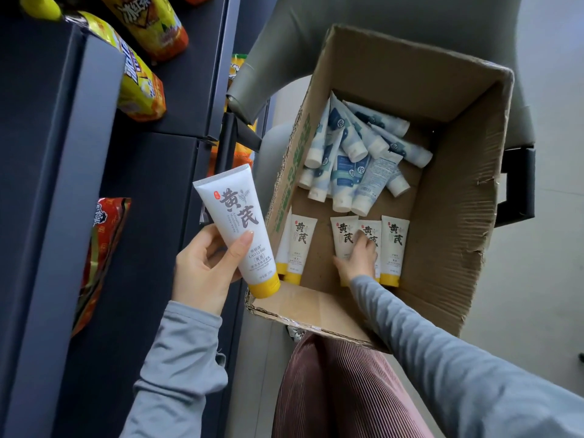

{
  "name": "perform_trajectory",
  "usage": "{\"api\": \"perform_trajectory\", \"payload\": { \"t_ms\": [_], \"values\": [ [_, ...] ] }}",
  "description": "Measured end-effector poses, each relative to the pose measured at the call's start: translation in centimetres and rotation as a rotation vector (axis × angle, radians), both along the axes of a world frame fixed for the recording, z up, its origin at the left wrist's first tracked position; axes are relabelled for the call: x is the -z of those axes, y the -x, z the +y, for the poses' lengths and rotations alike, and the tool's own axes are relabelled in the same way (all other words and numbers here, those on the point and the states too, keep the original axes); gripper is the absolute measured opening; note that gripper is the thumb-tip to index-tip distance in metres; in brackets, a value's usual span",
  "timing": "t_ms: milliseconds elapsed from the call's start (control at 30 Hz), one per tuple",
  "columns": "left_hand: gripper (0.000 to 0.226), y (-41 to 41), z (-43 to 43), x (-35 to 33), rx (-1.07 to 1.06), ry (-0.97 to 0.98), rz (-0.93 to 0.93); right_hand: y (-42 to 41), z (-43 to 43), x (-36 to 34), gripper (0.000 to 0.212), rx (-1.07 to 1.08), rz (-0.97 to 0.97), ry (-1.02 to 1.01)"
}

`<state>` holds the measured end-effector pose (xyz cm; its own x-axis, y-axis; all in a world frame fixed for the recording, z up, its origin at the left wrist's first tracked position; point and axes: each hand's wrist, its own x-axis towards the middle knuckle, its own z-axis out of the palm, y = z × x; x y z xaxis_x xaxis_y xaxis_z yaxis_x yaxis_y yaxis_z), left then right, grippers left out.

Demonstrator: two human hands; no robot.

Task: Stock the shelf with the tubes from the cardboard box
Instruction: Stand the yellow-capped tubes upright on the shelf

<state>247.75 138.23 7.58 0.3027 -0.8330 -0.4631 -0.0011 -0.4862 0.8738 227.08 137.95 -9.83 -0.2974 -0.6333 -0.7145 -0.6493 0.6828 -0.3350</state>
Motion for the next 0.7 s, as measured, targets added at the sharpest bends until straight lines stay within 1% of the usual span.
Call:
{"api": "perform_trajectory", "payload": {
  "t_ms": [133, 233, 300, 433, 500, 633, 700],
  "values": [
    [0.013, -0.3, 0.1, 0.1, -0.006, -0.007, 0.003, -0.5, -0.1, 0.5, 0.066, -0.062, 0.106, -0.028],
    [0.021, -0.4, 0.2, 0.0, -0.012, -0.005, 0.004, -0.8, 0.4, 0.8, 0.055, -0.113, 0.113, -0.051],
    [0.022, -0.6, 0.2, -0.1, -0.011, -0.006, -0.004, -1.0, 0.7, 1.0, 0.052, -0.086, 0.067, -0.079],
    [0.012, -0.9, 0.3, 0.0, -0.008, -0.007, -0.019, -1.0, 1.2, 1.3, 0.054, -0.041, -0.002, -0.105],
    [0.011, -1.0, 0.4, 0.1, -0.013, -0.002, -0.023, -0.8, 1.4, 1.4, 0.053, -0.007, -0.054, -0.098],
    [0.014, -1.3, 0.8, -0.1, -0.019, 0.006, -0.028, -0.4, 1.6, 0.7, 0.051, 0.180, -0.229, 0.006],
    [0.015, -1.3, 1.0, -0.1, -0.033, 0.004, -0.015, -0.4, 1.5, -0.3, 0.047, 0.230, -0.322, 0.072]
  ]
}}
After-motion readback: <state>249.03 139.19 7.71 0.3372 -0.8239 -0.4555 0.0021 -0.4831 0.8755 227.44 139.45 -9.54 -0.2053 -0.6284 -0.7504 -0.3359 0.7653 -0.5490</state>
